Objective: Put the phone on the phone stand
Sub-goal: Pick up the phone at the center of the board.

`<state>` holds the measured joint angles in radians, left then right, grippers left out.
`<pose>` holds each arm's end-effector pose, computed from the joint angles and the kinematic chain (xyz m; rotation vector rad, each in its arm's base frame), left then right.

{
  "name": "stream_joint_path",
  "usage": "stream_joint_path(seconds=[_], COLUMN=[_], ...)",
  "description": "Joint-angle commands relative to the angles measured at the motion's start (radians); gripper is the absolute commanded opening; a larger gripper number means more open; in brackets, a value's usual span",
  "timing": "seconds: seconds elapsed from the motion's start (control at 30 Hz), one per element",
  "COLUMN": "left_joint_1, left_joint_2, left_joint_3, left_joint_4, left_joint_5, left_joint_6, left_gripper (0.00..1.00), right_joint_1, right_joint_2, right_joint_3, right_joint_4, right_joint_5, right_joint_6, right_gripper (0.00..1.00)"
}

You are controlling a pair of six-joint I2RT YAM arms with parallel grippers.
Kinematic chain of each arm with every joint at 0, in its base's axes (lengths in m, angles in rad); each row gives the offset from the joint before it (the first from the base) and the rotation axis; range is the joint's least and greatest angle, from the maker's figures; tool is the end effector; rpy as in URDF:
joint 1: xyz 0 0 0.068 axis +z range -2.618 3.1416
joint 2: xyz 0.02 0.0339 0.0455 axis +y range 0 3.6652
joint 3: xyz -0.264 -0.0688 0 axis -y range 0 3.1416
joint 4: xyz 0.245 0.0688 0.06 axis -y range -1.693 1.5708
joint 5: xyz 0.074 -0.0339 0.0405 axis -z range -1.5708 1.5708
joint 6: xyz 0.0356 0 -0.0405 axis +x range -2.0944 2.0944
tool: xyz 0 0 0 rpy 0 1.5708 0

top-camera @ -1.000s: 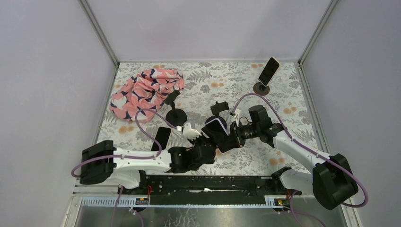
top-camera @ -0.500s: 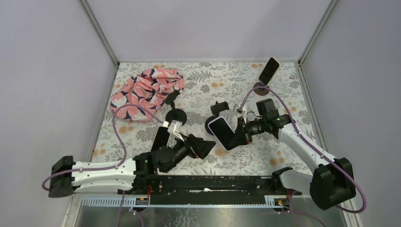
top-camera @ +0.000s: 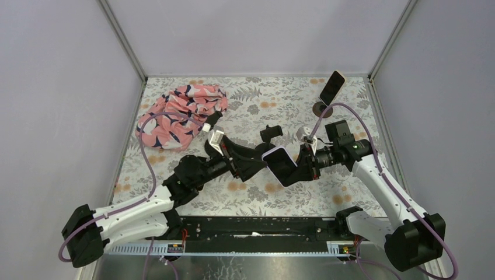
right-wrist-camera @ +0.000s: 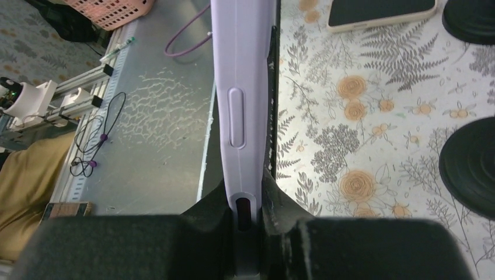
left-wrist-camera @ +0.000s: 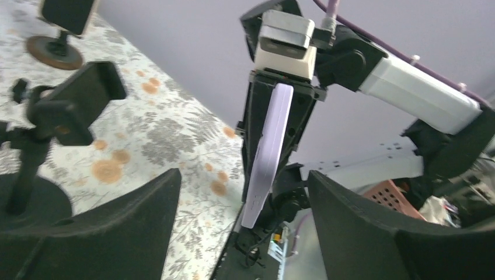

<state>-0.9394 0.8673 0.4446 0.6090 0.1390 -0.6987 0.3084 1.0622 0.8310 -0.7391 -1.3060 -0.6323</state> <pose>0.1168 -0.1681 0.2893 0.3143 1.5185 -1.4349 0.1713 0.0906 0.2776 -1.3213 1.5595 1.4022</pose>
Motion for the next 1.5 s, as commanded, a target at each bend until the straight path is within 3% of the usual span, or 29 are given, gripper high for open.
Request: stream_joint_path(seconds=[0.0, 0.23, 0.37, 0.53, 0.6, 0.67, 0.7, 0.8, 0.9, 1.07, 1.3, 1.47], left_joint_1=[0.021, 0.020, 0.020, 0.020, 0.021, 0.023, 0.026, 0.066, 0.143, 0.315, 0.444, 0.460], left_joint_2=[0.060, 0.206, 0.257, 0.288, 0.278, 0.255, 0.244, 0.235, 0.257, 0.353, 0.571, 0.643], left_joint_3=[0.046, 0.094, 0.129, 0.162, 0.164, 0.172, 0.183, 0.261, 0.359, 0.574, 0.871, 0.961], left_joint_4=[0.129, 0.320, 0.347, 0.312, 0.284, 0.235, 0.190, 0.048, -0.079, -0.234, -0.360, -0.476], left_joint_5=[0.186, 0.256, 0.272, 0.285, 0.271, 0.248, 0.240, 0.284, 0.402, 0.662, 0.927, 0.954], left_joint_6=[0.003, -0.066, -0.076, -0.071, -0.052, -0.015, 0.010, 0.079, 0.137, 0.222, 0.255, 0.317], left_gripper=[0.82, 0.64, 0.47, 0.02, 0.00, 0.00, 0.00, 0.00, 0.00, 0.00, 0.00, 0.00], right_joint_1=[-0.004, -0.004, -0.003, -0.004, -0.003, -0.004, -0.003, -0.003, -0.003, -0.037, -0.211, -0.239], right_joint_2=[0.005, 0.069, 0.073, 0.074, 0.073, 0.070, 0.068, 0.053, 0.051, 0.062, 0.073, 0.097], right_joint_3=[0.092, 0.112, 0.111, 0.115, 0.118, 0.118, 0.118, 0.128, 0.173, 0.240, 0.258, 0.224], right_joint_4=[-0.071, -0.085, -0.084, -0.081, -0.083, -0.087, -0.086, -0.087, -0.084, -0.002, 0.148, 0.215], right_joint_5=[-0.129, -0.153, -0.150, -0.146, -0.142, -0.134, -0.128, -0.092, -0.009, 0.174, 0.146, 0.199], right_joint_6=[-0.077, -0.078, -0.078, -0.078, -0.078, -0.079, -0.080, -0.089, -0.089, -0.038, 0.085, 0.129], right_gripper=[0.00, 0.00, 0.00, 0.00, 0.02, 0.14, 0.27, 0.79, 0.99, 1.00, 1.00, 1.00])
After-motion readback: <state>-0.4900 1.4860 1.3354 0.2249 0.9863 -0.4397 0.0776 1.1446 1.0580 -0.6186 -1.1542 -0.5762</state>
